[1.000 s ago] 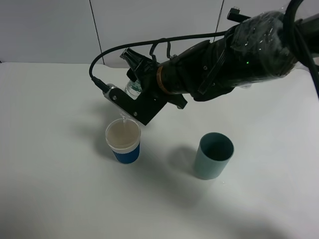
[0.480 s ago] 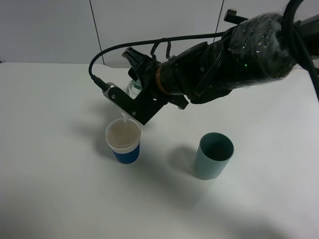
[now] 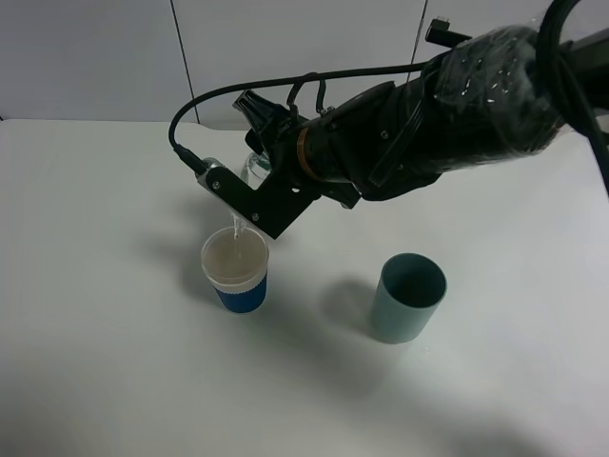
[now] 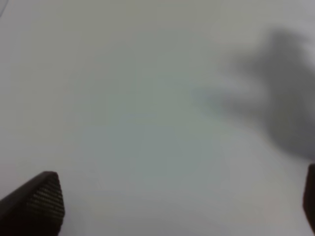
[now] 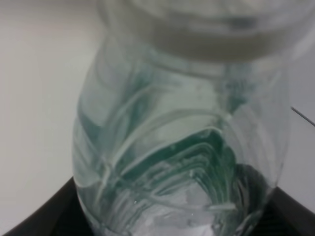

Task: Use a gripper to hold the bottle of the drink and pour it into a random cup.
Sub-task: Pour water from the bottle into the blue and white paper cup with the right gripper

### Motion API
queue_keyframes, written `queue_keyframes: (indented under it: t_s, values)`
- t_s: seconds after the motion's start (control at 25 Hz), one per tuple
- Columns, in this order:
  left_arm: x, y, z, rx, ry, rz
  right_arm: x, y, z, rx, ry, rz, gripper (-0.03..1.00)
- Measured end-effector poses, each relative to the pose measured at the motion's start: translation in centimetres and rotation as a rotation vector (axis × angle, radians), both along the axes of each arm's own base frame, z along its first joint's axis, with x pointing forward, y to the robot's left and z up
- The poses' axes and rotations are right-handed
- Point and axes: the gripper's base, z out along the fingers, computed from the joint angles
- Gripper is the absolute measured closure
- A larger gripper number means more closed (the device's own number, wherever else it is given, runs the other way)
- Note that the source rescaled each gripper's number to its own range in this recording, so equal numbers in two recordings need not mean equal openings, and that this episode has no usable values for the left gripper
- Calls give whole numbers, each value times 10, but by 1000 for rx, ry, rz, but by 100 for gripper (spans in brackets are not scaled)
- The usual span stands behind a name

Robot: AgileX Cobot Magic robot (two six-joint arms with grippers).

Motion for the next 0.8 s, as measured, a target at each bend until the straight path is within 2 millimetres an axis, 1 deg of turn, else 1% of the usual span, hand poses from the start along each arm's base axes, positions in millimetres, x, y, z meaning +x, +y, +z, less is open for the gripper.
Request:
queue_keyframes:
  t_s: [0.8]
  values:
    - [0, 0, 0, 0, 0, 0, -1, 1, 1, -14, -17, 18, 97]
